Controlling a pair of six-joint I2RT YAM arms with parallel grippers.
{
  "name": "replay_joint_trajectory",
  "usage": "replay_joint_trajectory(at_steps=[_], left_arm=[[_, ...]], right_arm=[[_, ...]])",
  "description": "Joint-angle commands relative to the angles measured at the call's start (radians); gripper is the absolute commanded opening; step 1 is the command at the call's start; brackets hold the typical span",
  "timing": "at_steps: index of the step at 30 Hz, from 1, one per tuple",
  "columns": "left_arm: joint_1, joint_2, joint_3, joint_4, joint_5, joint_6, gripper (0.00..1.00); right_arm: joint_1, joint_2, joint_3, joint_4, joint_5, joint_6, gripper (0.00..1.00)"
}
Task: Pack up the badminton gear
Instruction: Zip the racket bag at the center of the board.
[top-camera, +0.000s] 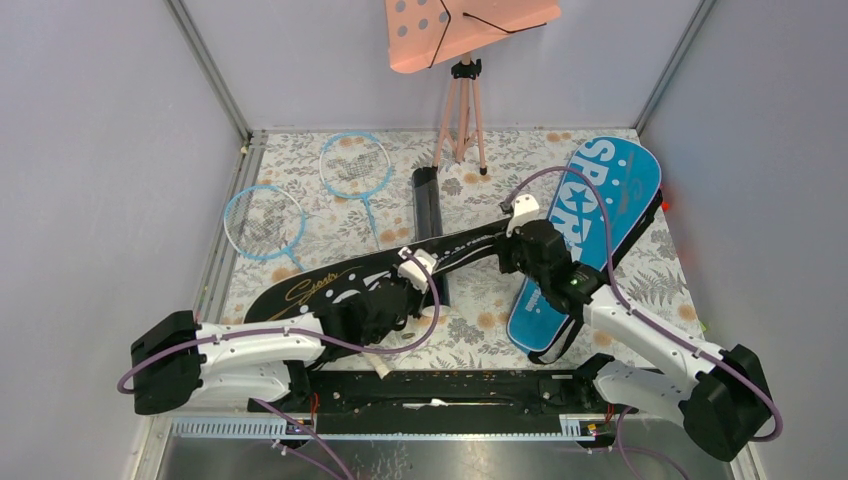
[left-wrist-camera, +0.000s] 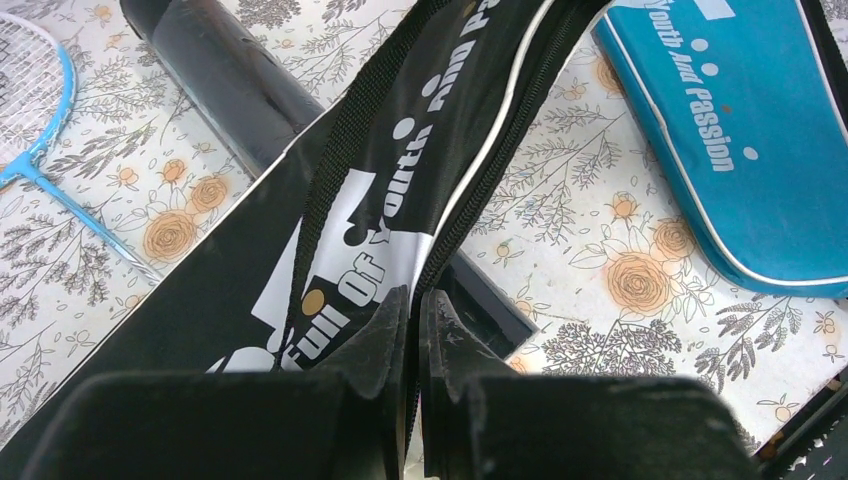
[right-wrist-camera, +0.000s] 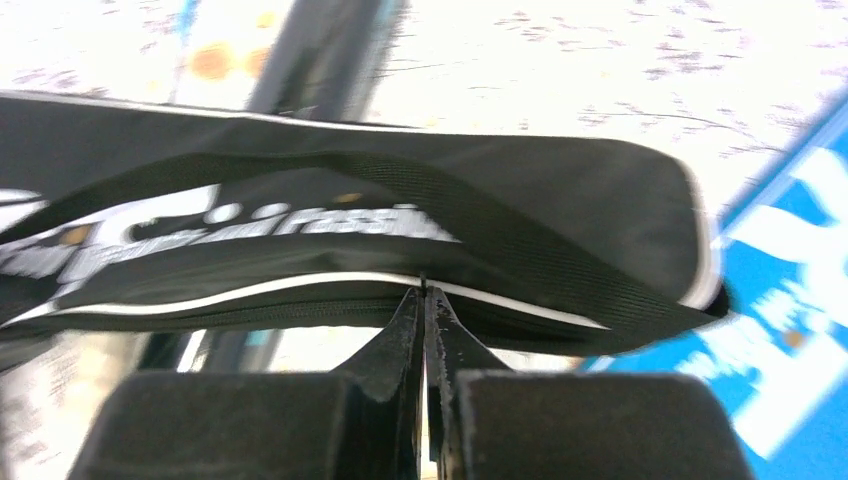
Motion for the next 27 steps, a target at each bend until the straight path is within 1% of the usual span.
replay_joint_trajectory(at_steps=[1, 4, 5, 7, 10, 12, 14, 16, 17, 18, 19, 20, 23, 24, 26, 27], left_arm=[[-0.002, -0.052, 0.030, 0.053, -0.095, -0.018, 0.00], [-0.002, -0.085, 0.000, 0.064, -0.069, -0.008, 0.00], [-0.002, -0.105, -0.017, 0.073, -0.045, -0.002, 0.00], [-0.001, -0.156, -0.053, 0.110, -0.002, 0.006, 0.00], [0.000, -0.253, -0.097, 0.131, 0.037, 0.008, 0.00], [0.001, -0.301, -0.121, 0.145, 0.072, 0.013, 0.00], [0.001, -0.336, -0.141, 0.162, 0.108, 0.017, 0.00], [0.001, -0.359, -0.155, 0.177, 0.131, 0.024, 0.00], [0.001, -0.368, -0.159, 0.180, 0.132, 0.025, 0.00], [0.001, -0.372, -0.158, 0.178, 0.132, 0.026, 0.00], [0.001, -0.374, -0.157, 0.177, 0.130, 0.026, 0.00], [0.001, -0.374, -0.156, 0.175, 0.129, 0.025, 0.00], [0.001, -0.363, -0.142, 0.161, 0.106, 0.013, 0.00], [0.001, -0.357, -0.135, 0.154, 0.094, 0.003, 0.00], [0.001, -0.338, -0.116, 0.138, 0.062, -0.015, 0.00], [0.001, -0.325, -0.103, 0.123, 0.045, -0.023, 0.00]], right_arm=[[-0.019, -0.014, 0.060, -0.102, 0.436, -0.083, 0.00], [-0.039, 0.003, 0.087, -0.103, 0.548, -0.113, 0.00], [-0.063, 0.009, 0.097, -0.097, 0.555, -0.113, 0.00], [-0.156, 0.021, 0.108, -0.068, 0.533, -0.091, 0.00], [-0.318, 0.033, 0.090, 0.039, 0.469, -0.012, 0.00], [-0.426, 0.050, 0.079, 0.088, 0.360, 0.054, 0.00], [-0.509, 0.084, 0.075, 0.139, 0.220, 0.100, 0.00], [-0.550, 0.119, 0.078, 0.195, 0.045, 0.101, 0.00], [-0.554, 0.134, 0.079, 0.210, -0.046, 0.084, 0.02], [-0.555, 0.142, 0.080, 0.217, -0.110, 0.076, 0.06], [-0.555, 0.143, 0.079, 0.224, -0.180, 0.073, 0.12], [-0.555, 0.134, 0.074, 0.225, -0.219, 0.066, 0.20], [-0.555, 0.064, 0.069, 0.202, -0.267, 0.071, 0.19], [-0.555, 0.035, 0.072, 0.175, -0.260, 0.077, 0.24], [-0.555, -0.014, 0.093, 0.092, -0.258, 0.060, 0.49], [-0.554, -0.035, 0.103, 0.051, -0.283, 0.034, 0.59]])
